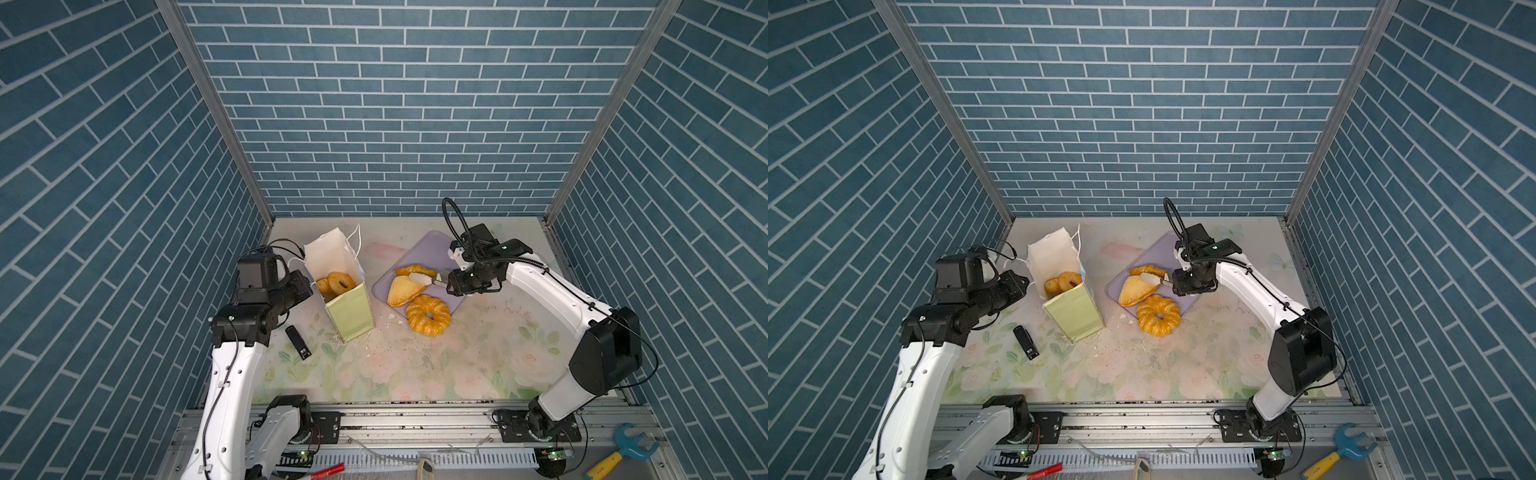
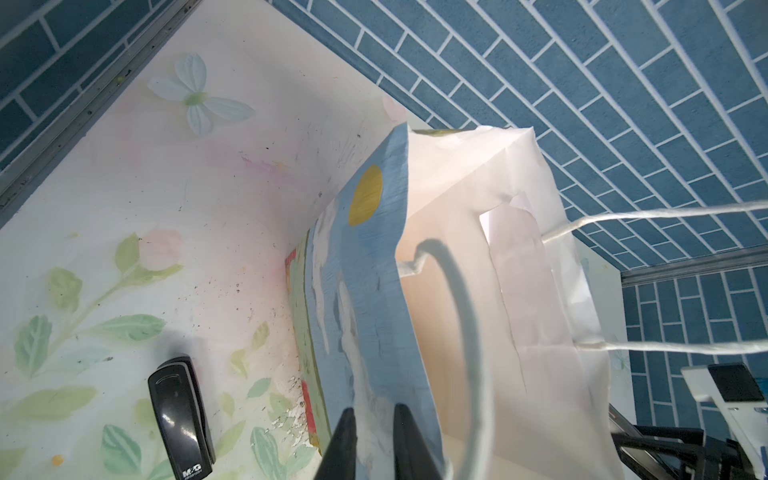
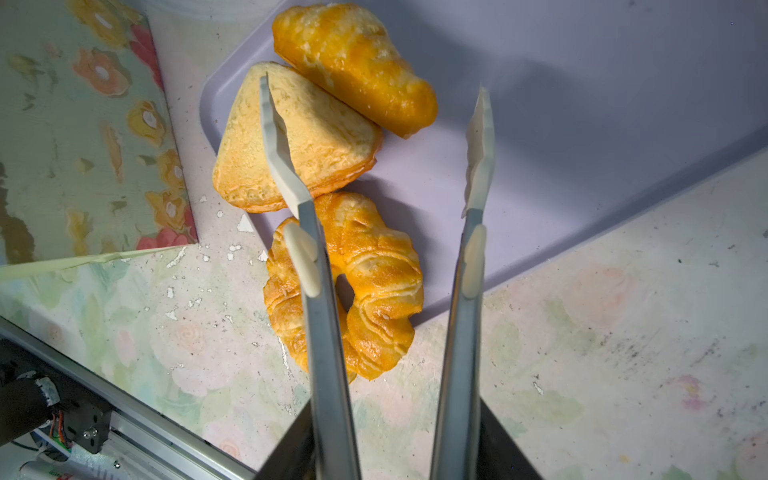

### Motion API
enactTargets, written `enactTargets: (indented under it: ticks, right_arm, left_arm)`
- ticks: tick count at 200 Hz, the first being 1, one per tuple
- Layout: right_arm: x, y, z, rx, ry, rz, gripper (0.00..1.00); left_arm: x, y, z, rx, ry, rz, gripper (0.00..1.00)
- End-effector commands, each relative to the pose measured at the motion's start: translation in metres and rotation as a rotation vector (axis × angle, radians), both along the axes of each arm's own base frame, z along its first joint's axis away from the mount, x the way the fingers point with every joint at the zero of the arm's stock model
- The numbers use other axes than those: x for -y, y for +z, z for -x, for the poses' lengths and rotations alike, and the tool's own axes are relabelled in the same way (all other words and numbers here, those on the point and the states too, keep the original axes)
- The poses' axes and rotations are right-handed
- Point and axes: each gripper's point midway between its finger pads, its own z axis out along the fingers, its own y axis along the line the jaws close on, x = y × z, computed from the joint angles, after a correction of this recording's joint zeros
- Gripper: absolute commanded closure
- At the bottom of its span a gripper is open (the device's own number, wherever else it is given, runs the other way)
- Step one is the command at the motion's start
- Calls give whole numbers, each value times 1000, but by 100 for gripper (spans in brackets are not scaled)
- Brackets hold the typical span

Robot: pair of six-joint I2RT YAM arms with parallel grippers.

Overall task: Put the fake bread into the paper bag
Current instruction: 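Lower the tongs onto the small croissant and pinch it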

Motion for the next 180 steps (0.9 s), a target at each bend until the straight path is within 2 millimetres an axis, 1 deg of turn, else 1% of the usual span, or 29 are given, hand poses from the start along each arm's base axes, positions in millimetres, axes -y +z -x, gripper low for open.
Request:
enactTargets:
  ticks: [1,43,69,94,117,141,180]
  right_arm:
    - [-14,19,-12,67,81,-48,48]
    - [-15,14,-26,88,129,13,48]
    - [-21,11,-32,89,168,21,49]
    - [-26,3,-40,79,193,37,50]
    - [-29,-4,-40,46,214,46,53]
    - [-29,-4,-38,41,219,39,57]
    - [-27,-4,-35,29,220,47,69]
  left_arm:
    - [-3,-2,1,-15,8,-20,81]
    - [-5,-4,1,-25,21,-24,81]
    - [-6,-6,1,-32,29,-23,81]
    - [-6,-6,0,-34,33,-20,81]
    - [-7,-7,0,-38,36,-20,81]
    - [-8,-8,0,-39,41,-21,81]
    - [-7,-8,-3,-36,42,-15,81]
